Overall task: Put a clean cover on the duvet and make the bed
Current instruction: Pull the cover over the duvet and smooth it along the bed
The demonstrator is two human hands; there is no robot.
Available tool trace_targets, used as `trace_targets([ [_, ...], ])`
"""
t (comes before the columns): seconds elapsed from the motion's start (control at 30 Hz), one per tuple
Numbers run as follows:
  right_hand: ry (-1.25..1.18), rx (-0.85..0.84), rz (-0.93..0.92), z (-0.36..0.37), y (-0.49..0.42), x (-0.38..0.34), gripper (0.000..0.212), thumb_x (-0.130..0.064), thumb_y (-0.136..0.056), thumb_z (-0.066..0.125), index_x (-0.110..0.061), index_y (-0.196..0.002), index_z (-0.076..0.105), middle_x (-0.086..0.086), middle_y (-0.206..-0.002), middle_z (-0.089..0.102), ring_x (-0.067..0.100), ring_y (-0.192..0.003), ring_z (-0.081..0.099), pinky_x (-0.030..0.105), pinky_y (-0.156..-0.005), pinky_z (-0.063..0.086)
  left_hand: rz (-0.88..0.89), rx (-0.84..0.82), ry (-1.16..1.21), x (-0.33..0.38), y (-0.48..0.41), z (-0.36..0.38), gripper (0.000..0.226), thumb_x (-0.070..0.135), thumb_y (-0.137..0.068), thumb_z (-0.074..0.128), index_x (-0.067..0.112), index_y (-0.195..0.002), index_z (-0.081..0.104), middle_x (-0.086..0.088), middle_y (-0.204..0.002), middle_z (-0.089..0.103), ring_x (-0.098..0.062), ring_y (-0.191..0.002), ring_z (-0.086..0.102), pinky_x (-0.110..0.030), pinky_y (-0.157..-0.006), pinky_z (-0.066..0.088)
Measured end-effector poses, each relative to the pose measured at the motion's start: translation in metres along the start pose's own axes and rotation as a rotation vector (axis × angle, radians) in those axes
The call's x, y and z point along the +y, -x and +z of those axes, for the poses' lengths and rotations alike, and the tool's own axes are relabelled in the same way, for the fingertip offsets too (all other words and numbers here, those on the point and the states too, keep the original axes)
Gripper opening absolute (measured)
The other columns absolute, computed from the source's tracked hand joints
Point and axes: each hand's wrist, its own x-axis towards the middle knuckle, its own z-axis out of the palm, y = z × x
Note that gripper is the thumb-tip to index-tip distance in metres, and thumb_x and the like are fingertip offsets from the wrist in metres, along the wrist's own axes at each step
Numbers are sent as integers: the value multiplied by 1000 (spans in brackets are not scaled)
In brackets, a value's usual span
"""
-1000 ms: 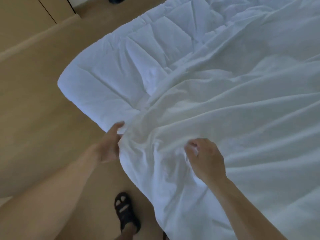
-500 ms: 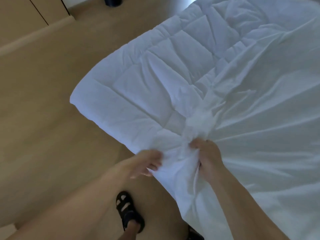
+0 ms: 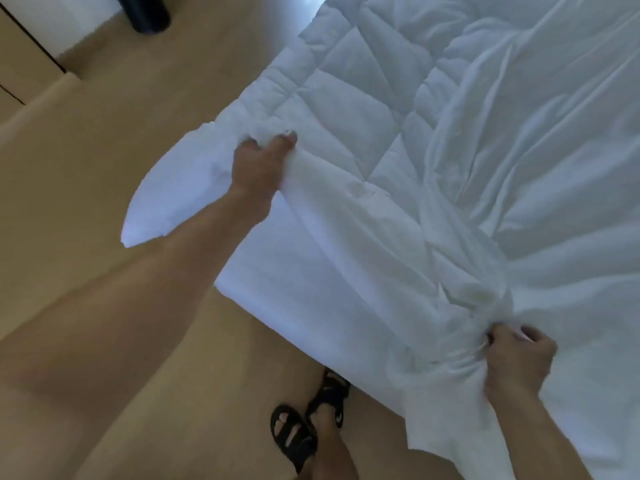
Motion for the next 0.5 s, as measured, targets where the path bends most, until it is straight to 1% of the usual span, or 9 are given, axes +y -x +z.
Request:
trace_targets([
  [0.03, 82, 79, -136, -1, 4, -6, 62, -28, -71, 62, -3, -126, 52, 15, -117, 57, 34, -107, 55, 44, -90, 46, 63, -77, -73, 16, -5, 19, 14, 25, -84, 76, 18, -92, 66, -1, -92, 71, -20, -85, 70, -32, -64, 56],
  [0.1, 202, 89, -607, 2, 17, -22, 65, -27, -74, 62, -2, -132, 49, 17, -130, 50, 34, -122, 46, 47, -102, 40, 105, -150, -208, 33, -13, 53, 16, 27, -89, 71, 14, -97, 66, -3, -93, 70, -21, -87, 69, -36, -65, 58],
  [0.17, 400, -156, -1049, 16, 24, -35, 50, -30, -78, 65, -8, -123, 61, 8, -122, 59, 28, -117, 52, 42, -98, 43, 89, -172, -290, 40, -22, 80, 15, 27, -93, 66, 14, -96, 62, 0, -87, 64, -19, -81, 65, -38, -67, 57],
  [0.2, 569, -278, -1173, 23, 26, -41, 46, -35, -78, 65, -12, -118, 65, 4, -113, 64, 26, -108, 59, 42, -93, 46, 85, -170, -322, 43, -28, 92, 13, 27, -94, 65, 15, -92, 60, 1, -85, 62, -20, -80, 63, -39, -70, 58],
  [0.23, 769, -358, -1214, 27, 24, -41, 49, -41, -74, 67, -15, -114, 67, 1, -104, 67, 25, -99, 64, 41, -88, 49, 93, -170, -355, 47, -35, 103, 13, 27, -94, 64, 17, -87, 58, 1, -84, 60, -21, -81, 62, -41, -73, 57],
  [0.3, 1132, -477, -1089, 23, 20, -39, 69, -53, -59, 73, -16, -116, 64, -2, -98, 65, 24, -90, 66, 39, -84, 49, 117, -190, -391, 53, -50, 125, 19, 26, -93, 63, 19, -79, 52, -1, -83, 57, -24, -80, 59, -40, -73, 54],
  [0.37, 1470, -581, -903, 9, 12, -40, 76, -56, -58, 75, -16, -121, 56, -1, -104, 65, 23, -95, 64, 37, -94, 43, 121, -228, -405, 57, -58, 147, 23, 27, -94, 62, 18, -76, 51, -3, -80, 55, -24, -78, 58, -40, -74, 53],
  [0.43, 1643, -670, -858, -9, 14, -53, 50, -46, -68, 74, -19, -105, 55, 1, -97, 65, 24, -94, 61, 36, -105, 31, 126, -294, -408, 55, -60, 169, 22, 29, -97, 59, 13, -82, 56, -6, -85, 60, -27, -87, 61, -40, -83, 53],
  [0.5, 1705, -709, -840, -19, 18, -66, 31, -27, -67, 78, -22, -72, 48, -2, -64, 52, 24, -74, 58, 38, -109, 32, 102, -305, -374, 48, -62, 185, 28, 30, -99, 55, 3, -105, 62, -14, -107, 65, -31, -104, 62, -38, -93, 51],
])
